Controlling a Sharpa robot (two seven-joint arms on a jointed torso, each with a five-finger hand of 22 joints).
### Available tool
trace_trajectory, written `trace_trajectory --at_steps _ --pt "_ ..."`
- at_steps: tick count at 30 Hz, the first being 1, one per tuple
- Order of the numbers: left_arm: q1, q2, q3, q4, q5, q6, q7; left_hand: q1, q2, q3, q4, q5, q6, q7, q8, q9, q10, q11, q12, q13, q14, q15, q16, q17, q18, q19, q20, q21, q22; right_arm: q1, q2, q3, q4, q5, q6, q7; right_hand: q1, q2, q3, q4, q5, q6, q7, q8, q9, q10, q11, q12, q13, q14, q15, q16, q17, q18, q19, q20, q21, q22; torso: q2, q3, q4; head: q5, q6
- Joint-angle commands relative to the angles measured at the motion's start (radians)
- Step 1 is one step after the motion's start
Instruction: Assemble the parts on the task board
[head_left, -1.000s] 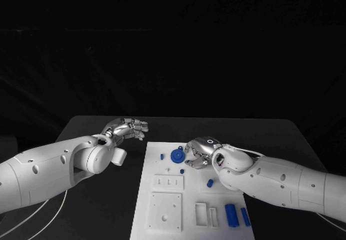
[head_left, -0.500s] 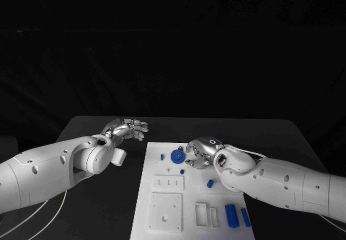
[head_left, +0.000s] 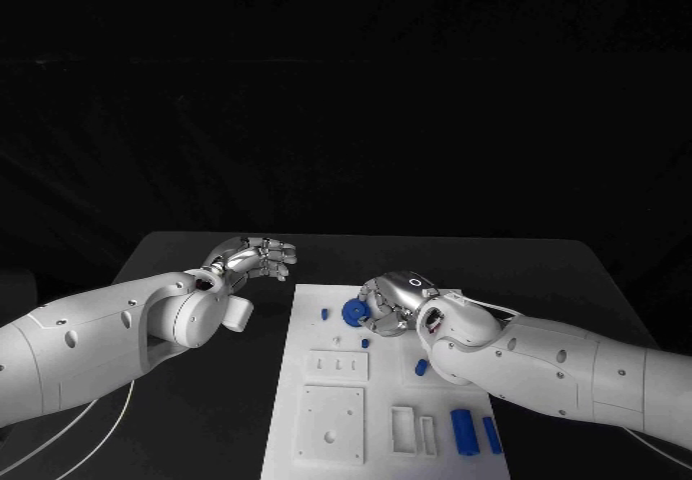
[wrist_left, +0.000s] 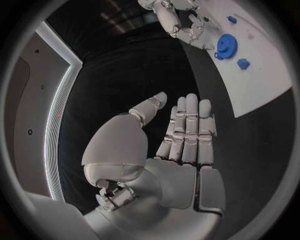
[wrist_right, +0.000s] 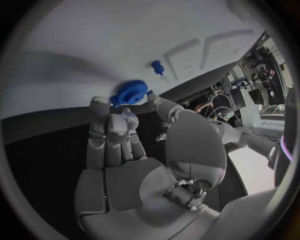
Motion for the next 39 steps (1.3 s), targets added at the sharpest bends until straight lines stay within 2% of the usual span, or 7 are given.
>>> trace_trajectory --at_steps 1,9,14,23,28,39 --pt "0.001 0.004 0.001 0.001 -0.004 0.005 0.009 -0.01 -0.003 0.002 0.005 -0.005 -0.004 0.003 -0.006 0.002 -0.006 0.0 -0.004 0.0 -0.005 0.001 0.002 -0.001 0.019 -0.008 0.001 0.004 0.017 0.0 0.014 0.0 -0.012 0.005 0.052 0.005 0.006 0.004 -0.006 0.0 -0.002 -0.016 -0.01 -0.006 -0.002 -0.007 -0.008 0.0 0.0 -0.002 -0.004 -0.005 0.002 0.026 0.002 -0.011 -0.003 0.018 0.0 -0.0007 0.0001 -0.002 -0.001" --pt "0.001 0.006 0.001 0.0 -0.004 0.005 0.008 -0.01 -0.003 0.002 0.005 -0.005 -0.004 0.003 -0.006 0.002 -0.006 0.0 -0.004 0.0 -0.005 0.001 0.002 -0.001 0.019 -0.008 0.001 0.004 0.017 -0.001 0.04 0.0 -0.036 -0.003 0.071 -0.003 0.009 0.012 -0.004 0.0 -0.002 -0.047 -0.027 -0.018 -0.006 -0.008 -0.024 -0.001 -0.001 -0.002 -0.019 -0.008 0.003 0.026 0.001 -0.011 -0.004 0.018 0.0 -0.0005 0.0006 -0.001 0.0" --pt "0.001 0.006 0.001 0.0 -0.004 0.006 0.008 -0.01 -0.003 0.002 0.005 -0.005 -0.004 0.003 -0.006 0.002 -0.006 0.0 -0.004 0.0 -0.005 0.001 0.002 -0.001 0.019 -0.008 0.001 0.004 0.017 -0.001 0.044 0.0 -0.042 -0.003 0.084 -0.003 0.01 0.013 -0.004 -0.001 -0.002 -0.051 -0.03 -0.018 -0.006 -0.007 -0.027 -0.002 -0.001 -0.002 -0.022 -0.009 0.003 0.026 0.001 -0.011 -0.004 0.018 0.0 -0.0005 0.0005 0.0 -0.002" --pt "0.001 0.005 0.001 -0.001 -0.004 0.006 0.008 -0.009 -0.003 0.002 0.005 -0.005 -0.003 0.003 -0.006 0.002 -0.006 0.0 -0.004 0.0 -0.005 0.001 0.002 -0.002 0.019 -0.008 0.001 0.004 0.017 -0.001 0.029 0.0 -0.04 -0.01 0.112 -0.012 0.009 0.013 -0.006 -0.002 -0.003 -0.046 -0.029 -0.012 -0.003 -0.007 -0.027 -0.002 0.0 -0.001 -0.023 -0.01 0.004 0.026 0.001 -0.011 -0.004 0.019 0.0 -0.0001 -0.0013 0.001 -0.004" --pt "0.001 0.003 0.001 -0.001 -0.004 0.005 0.008 -0.009 -0.003 0.002 0.005 -0.005 -0.003 0.003 -0.006 0.002 -0.006 0.0 -0.004 0.0 -0.005 0.001 0.002 -0.002 0.019 -0.008 0.001 0.004 0.017 -0.001 0.009 0.0 -0.023 -0.013 0.115 -0.014 0.007 0.014 -0.007 -0.002 -0.003 -0.037 -0.025 -0.004 0.001 -0.006 -0.024 -0.002 0.0 0.0 -0.02 -0.01 0.005 0.026 0.001 -0.011 -0.003 0.019 0.0 0.0013 -0.0014 0.003 -0.005" --pt "0.001 0.002 0.001 -0.001 -0.004 0.006 0.008 -0.009 -0.003 0.002 0.005 -0.005 -0.003 0.003 -0.006 0.002 -0.006 0.0 -0.004 0.0 -0.005 0.001 0.002 -0.002 0.019 -0.008 0.001 0.004 0.017 0.0 -0.006 0.0 -0.009 -0.014 0.105 -0.017 0.006 0.013 -0.008 -0.002 -0.003 -0.027 -0.021 0.004 0.004 -0.005 -0.02 -0.001 0.001 0.0 -0.016 -0.01 0.006 0.026 0.002 -0.011 -0.002 0.019 0.0 0.0014 -0.0007 0.003 -0.006"
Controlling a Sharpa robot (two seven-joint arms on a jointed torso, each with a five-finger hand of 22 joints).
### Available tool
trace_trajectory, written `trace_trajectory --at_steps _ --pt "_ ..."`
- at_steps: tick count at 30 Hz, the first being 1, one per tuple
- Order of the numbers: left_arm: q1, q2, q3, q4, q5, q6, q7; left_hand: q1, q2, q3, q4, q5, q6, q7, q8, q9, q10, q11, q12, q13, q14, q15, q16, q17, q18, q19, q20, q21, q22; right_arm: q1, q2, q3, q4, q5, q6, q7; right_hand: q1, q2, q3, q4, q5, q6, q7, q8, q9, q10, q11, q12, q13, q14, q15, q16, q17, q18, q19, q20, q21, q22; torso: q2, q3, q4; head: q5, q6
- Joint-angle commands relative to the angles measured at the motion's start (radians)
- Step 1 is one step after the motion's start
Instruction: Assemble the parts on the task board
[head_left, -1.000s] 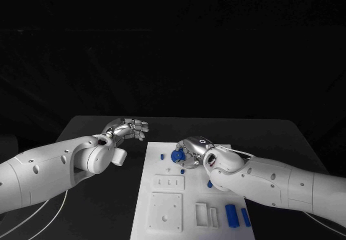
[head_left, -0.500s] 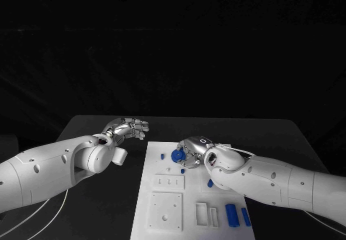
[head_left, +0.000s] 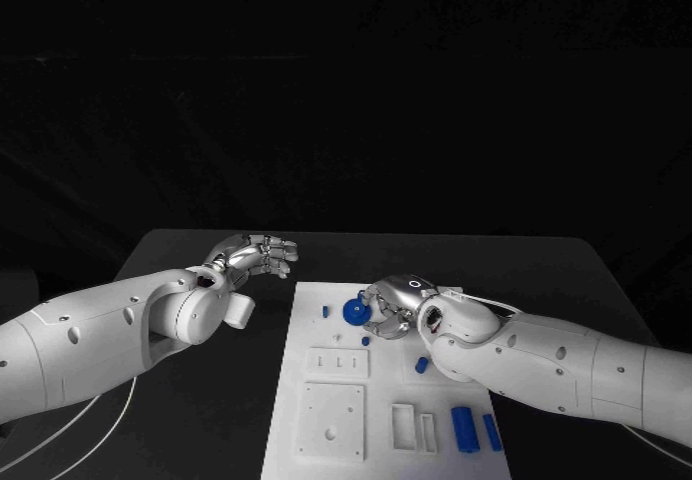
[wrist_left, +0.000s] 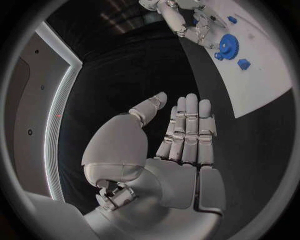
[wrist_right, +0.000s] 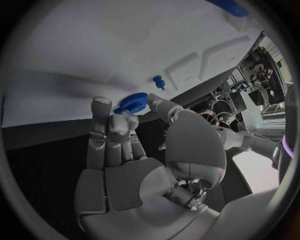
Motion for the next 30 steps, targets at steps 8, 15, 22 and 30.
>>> trace_trajectory --at_steps 8,15,22,30 --pt "0.001 0.001 0.001 0.001 -0.004 0.006 0.009 -0.009 -0.004 0.002 0.005 -0.005 -0.003 0.003 -0.006 0.001 -0.006 0.001 -0.004 0.0 -0.005 0.001 0.002 -0.001 0.012 -0.008 0.001 0.004 0.017 0.0 -0.024 0.0 0.006 0.014 -0.111 0.021 0.0 0.005 -0.003 0.002 0.006 0.011 0.002 0.008 0.002 0.005 0.003 -0.001 0.001 0.001 0.005 -0.006 0.003 0.022 -0.001 -0.009 0.001 0.018 0.0 -0.0011 0.0007 -0.002 0.001" --pt "0.001 0.002 0.001 -0.005 -0.004 0.005 0.011 -0.009 -0.004 0.002 0.005 -0.005 -0.003 0.003 -0.006 0.001 -0.006 0.001 -0.004 0.0 -0.005 0.001 0.003 -0.002 0.012 -0.008 0.001 0.005 0.017 0.0 -0.066 0.002 0.022 0.173 -0.228 0.137 0.009 -0.004 -0.007 -0.009 0.018 0.015 0.009 0.012 0.004 0.006 0.01 0.0 0.002 0.001 0.012 -0.007 0.005 0.022 -0.002 -0.01 0.002 0.018 -0.001 -0.0017 0.0009 -0.003 0.006" --pt "0.001 0.001 0.001 -0.009 -0.004 0.006 0.014 -0.009 -0.005 0.002 0.004 -0.005 -0.004 0.003 -0.007 0.001 -0.006 0.001 -0.004 0.0 -0.005 0.001 0.003 -0.002 0.013 -0.008 0.001 0.005 0.017 0.022 -0.154 0.019 0.042 0.352 -0.162 0.26 0.005 0.008 -0.07 -0.051 0.091 0.027 0.029 0.022 0.008 0.001 0.029 0.004 0.006 0.0 0.03 -0.007 0.01 0.022 -0.006 -0.01 0.003 0.019 -0.001 -0.0012 0.0002 -0.012 0.013" --pt "0.001 0.001 0.001 -0.009 -0.006 0.011 0.016 -0.007 -0.005 0.003 0.004 -0.005 -0.001 0.003 -0.006 0.004 0.014 -0.008 0.008 0.006 -0.005 0.001 0.005 -0.003 0.013 -0.008 0.001 0.006 0.017 0.038 -0.264 0.036 0.036 0.485 -0.042 0.378 0.014 0.067 -0.163 -0.158 0.199 0.046 0.036 0.032 0.012 -0.011 0.036 0.006 0.006 -0.004 0.037 -0.013 0.013 0.022 -0.02 -0.002 0.002 0.019 0.0 -0.0002 -0.001 -0.036 0.019"
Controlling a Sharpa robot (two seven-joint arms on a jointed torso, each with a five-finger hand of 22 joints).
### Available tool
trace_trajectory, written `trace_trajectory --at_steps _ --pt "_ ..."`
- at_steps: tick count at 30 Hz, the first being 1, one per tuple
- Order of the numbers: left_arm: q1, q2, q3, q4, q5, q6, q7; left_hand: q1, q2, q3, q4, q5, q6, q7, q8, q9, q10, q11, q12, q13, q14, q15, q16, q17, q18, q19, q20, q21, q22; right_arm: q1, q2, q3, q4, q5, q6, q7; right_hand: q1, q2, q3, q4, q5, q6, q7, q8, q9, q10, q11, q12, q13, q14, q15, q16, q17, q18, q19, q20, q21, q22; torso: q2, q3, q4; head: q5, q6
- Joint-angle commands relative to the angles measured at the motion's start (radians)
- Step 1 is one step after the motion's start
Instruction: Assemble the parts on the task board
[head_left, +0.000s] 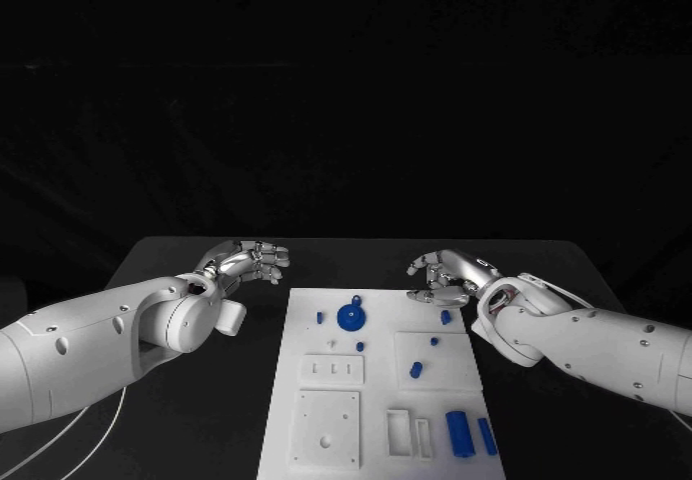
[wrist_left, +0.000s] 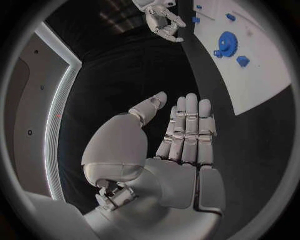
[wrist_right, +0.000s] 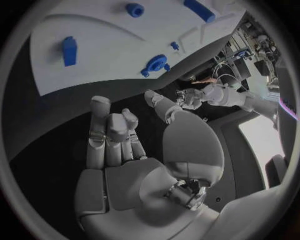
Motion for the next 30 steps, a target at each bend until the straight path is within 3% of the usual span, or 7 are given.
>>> trace_trajectory --at_steps 1,7,13,21,30 --pt "0.001 0.002 0.001 0.001 -0.006 0.011 0.014 -0.007 -0.005 0.003 0.004 -0.005 -0.001 0.003 -0.006 0.002 0.011 -0.005 0.009 0.004 -0.005 0.001 0.005 -0.001 0.021 -0.008 0.001 0.006 0.016 0.001 -0.027 0.001 -0.007 0.118 0.111 0.12 -0.003 0.014 -0.023 -0.034 0.036 0.029 0.019 0.005 -0.001 -0.001 0.003 0.004 0.0 -0.002 0.006 -0.004 0.001 0.031 -0.007 0.002 0.001 0.019 0.0 0.0016 -0.0007 -0.015 0.004" --pt "0.001 0.002 0.001 0.001 -0.008 0.015 0.015 -0.007 -0.004 0.002 0.003 -0.006 0.0 0.002 -0.006 0.003 0.019 -0.009 0.015 0.008 -0.005 0.001 0.006 -0.002 0.021 -0.008 0.001 0.007 0.016 0.002 -0.068 0.002 -0.039 0.123 0.185 0.164 -0.001 0.03 -0.056 -0.082 0.072 0.031 0.018 0.004 -0.003 -0.004 0.002 0.003 -0.002 -0.002 0.004 -0.007 0.001 0.031 -0.012 0.004 0.001 0.02 0.001 0.0026 0.0006 -0.025 0.005" --pt "0.001 0.001 0.001 -0.003 -0.008 0.016 0.017 -0.007 -0.005 0.002 0.003 -0.006 0.0 0.002 -0.006 0.003 0.02 -0.01 0.016 0.009 -0.005 0.001 0.006 -0.002 0.021 -0.008 0.001 0.007 0.016 0.001 -0.079 0.002 -0.078 0.086 0.215 0.174 -0.005 0.044 -0.095 -0.126 0.1 0.033 0.016 0.002 -0.006 -0.005 0.0 0.003 -0.005 0.0 0.003 -0.01 0.001 0.031 -0.015 0.008 0.0 0.019 0.001 0.0029 0.0007 -0.037 0.005" --pt "0.001 0.001 0.001 -0.005 -0.008 0.017 0.018 -0.006 -0.005 0.002 0.001 -0.006 -0.001 0.002 -0.007 0.004 0.005 -0.005 0.01 0.007 -0.006 0.001 0.007 -0.004 0.021 -0.009 0.001 0.007 0.016 -0.028 -0.075 0.001 -0.12 0.067 0.228 0.176 0.043 0.036 -0.098 -0.138 0.124 0.03 0.013 -0.001 -0.009 -0.009 -0.003 0.001 -0.006 -0.002 0.0 -0.013 0.001 0.031 -0.019 0.008 -0.002 0.019 0.001 0.0019 0.0031 -0.042 0.001" --pt "0.0 -0.001 0.001 -0.006 -0.008 0.018 0.018 -0.006 -0.005 0.002 0.001 -0.006 -0.001 0.002 -0.008 0.005 -0.004 0.0 0.005 0.006 -0.006 0.001 0.007 -0.005 0.021 -0.009 0.001 0.008 0.015 -0.047 -0.072 0.001 -0.147 0.067 0.241 0.176 0.048 0.033 -0.109 -0.137 0.113 0.025 0.011 -0.004 -0.012 -0.01 -0.005 0.001 -0.007 -0.002 -0.002 -0.015 0.001 0.031 -0.021 0.011 -0.002 0.019 0.001 0.0011 0.004 -0.043 -0.004"
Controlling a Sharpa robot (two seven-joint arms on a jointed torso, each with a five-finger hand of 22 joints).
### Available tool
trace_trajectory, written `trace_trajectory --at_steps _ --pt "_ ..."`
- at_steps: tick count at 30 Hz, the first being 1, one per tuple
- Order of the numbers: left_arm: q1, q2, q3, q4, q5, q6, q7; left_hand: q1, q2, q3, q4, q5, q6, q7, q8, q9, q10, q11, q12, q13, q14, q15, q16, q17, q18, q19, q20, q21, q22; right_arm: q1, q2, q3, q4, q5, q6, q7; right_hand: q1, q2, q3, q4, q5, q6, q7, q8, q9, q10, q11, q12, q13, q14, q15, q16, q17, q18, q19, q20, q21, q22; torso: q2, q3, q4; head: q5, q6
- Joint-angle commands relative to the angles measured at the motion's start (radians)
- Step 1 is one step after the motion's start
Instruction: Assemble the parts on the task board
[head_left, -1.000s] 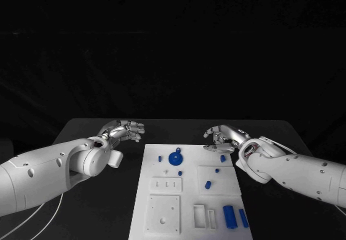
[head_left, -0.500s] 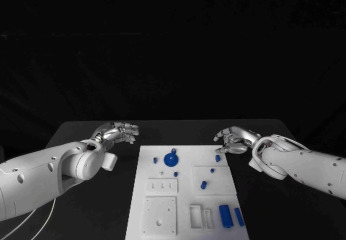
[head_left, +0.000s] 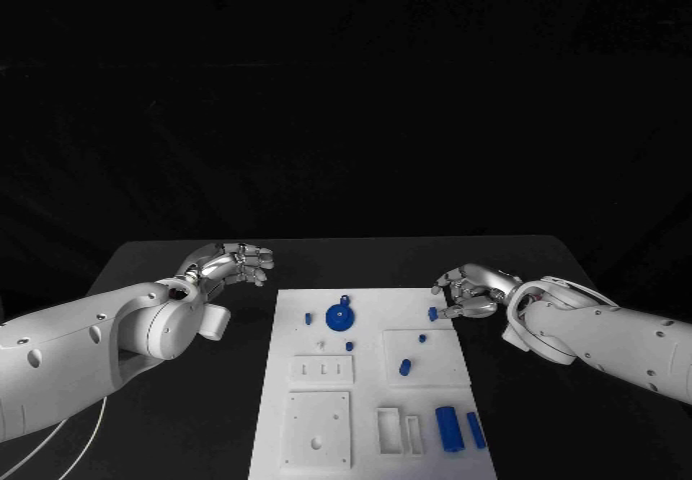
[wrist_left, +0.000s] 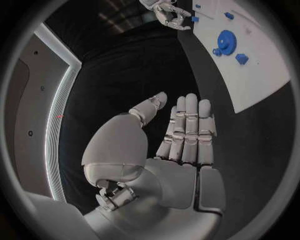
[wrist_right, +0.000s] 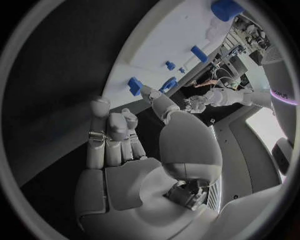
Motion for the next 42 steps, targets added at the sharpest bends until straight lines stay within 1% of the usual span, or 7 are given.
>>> trace_trajectory --at_steps 1,15,19,23,27,29,42 --pt "0.001 -0.001 0.001 0.0 -0.004 0.015 0.014 -0.006 -0.005 0.002 0.001 -0.006 -0.001 0.002 -0.004 0.001 -0.008 0.003 -0.007 -0.001 -0.007 0.001 0.006 -0.001 0.011 -0.009 0.001 0.004 0.016 -0.006 0.0 0.0 -0.001 -0.013 0.034 0.016 0.008 -0.001 -0.01 0.0 -0.009 0.017 0.011 -0.005 -0.002 -0.007 -0.001 -0.002 -0.002 -0.001 -0.004 -0.006 0.001 0.031 -0.006 0.003 -0.002 0.019 0.0 0.0 0.0012 0.001 -0.003" --pt "0.001 -0.001 0.001 -0.003 -0.005 0.017 0.014 -0.006 -0.005 0.002 0.001 -0.006 -0.001 0.003 -0.005 0.002 -0.011 0.005 -0.009 -0.002 -0.007 0.002 0.006 -0.002 0.011 -0.009 0.001 0.004 0.016 -0.035 0.011 0.0 -0.013 -0.013 0.029 0.012 0.003 0.005 -0.023 0.002 -0.017 0.013 0.011 -0.007 -0.003 -0.009 -0.001 -0.003 -0.002 -0.002 -0.004 -0.008 0.002 0.031 -0.007 0.003 -0.004 0.018 0.0 0.0001 -0.0003 0.005 -0.01" --pt "0.001 -0.001 0.001 -0.003 -0.005 0.018 0.013 -0.006 -0.005 0.002 0.001 -0.006 -0.002 0.003 -0.005 0.002 -0.011 0.005 -0.009 -0.002 -0.007 0.002 0.006 -0.002 0.011 -0.009 0.001 0.004 0.016 -0.041 0.021 0.0 -0.023 -0.011 0.02 0.011 0.005 0.021 -0.013 0.008 -0.073 0.027 0.013 0.0 -0.002 -0.008 0.001 -0.002 -0.003 -0.001 -0.002 -0.009 0.002 0.031 -0.005 0.003 -0.005 0.017 0.0 0.0001 0.0005 0.004 -0.009" --pt "0.0 -0.001 0.001 -0.004 -0.005 0.018 0.013 -0.006 -0.005 0.002 0.001 -0.006 -0.002 0.003 -0.005 0.002 -0.012 0.005 -0.009 -0.002 -0.007 0.002 0.006 -0.002 0.011 -0.009 0.001 0.004 0.016 -0.048 0.027 0.0 -0.026 -0.01 0.018 0.005 0.012 0.038 0.028 0.02 -0.161 0.049 0.012 0.008 -0.001 -0.005 -0.001 -0.001 -0.004 0.001 -0.003 -0.01 0.002 0.031 -0.002 0.003 -0.008 0.016 0.0 -0.0005 0.0 0.007 -0.01" --pt "0.0 -0.001 0.001 -0.004 -0.005 0.019 0.013 -0.007 -0.004 0.002 0.001 -0.006 -0.002 0.003 -0.005 0.002 -0.012 0.005 -0.009 -0.002 -0.007 0.002 0.006 -0.002 0.011 -0.009 0.001 0.004 0.016 -0.052 0.033 0.0 -0.03 -0.011 0.019 0.001 0.017 0.04 0.12 0.063 -0.283 0.076 0.009 0.015 -0.005 -0.003 -0.003 -0.001 -0.005 0.002 -0.005 -0.012 0.004 0.031 0.002 0.003 -0.011 0.016 0.0 0.0002 0.0003 0.008 -0.011" --pt "0.0 -0.001 0.001 -0.004 -0.005 0.019 0.012 -0.007 -0.004 0.002 0.001 -0.006 -0.002 0.003 -0.005 0.002 -0.012 0.005 -0.009 -0.002 -0.007 0.002 0.006 -0.002 0.011 -0.009 0.001 0.004 0.016 -0.054 0.035 0.0 -0.03 -0.013 0.016 0.0 0.02 0.038 0.151 0.075 -0.307 0.085 0.007 0.017 -0.006 -0.003 -0.006 -0.001 -0.004 0.003 -0.008 -0.012 0.004 0.031 0.003 0.003 -0.01 0.018 0.0 -0.0008 0.0003 0.008 -0.011" --pt "0.0 -0.002 0.001 -0.004 -0.005 0.021 0.009 -0.008 -0.004 0.002 0.002 -0.006 -0.002 0.003 -0.005 0.002 -0.013 0.006 -0.01 -0.002 -0.007 0.002 0.006 -0.003 0.011 -0.009 0.001 0.004 0.016 -0.058 0.041 0.0 -0.034 -0.02 0.01 -0.002 0.02 0.037 0.199 0.09 -0.321 0.123 -0.006 0.033 -0.002 0.0 -0.017 0.001 -0.004 0.004 -0.019 -0.012 0.007 0.031 0.005 0.002 -0.005 0.021 -0.001 -0.0014 0.0 0.009 -0.012"
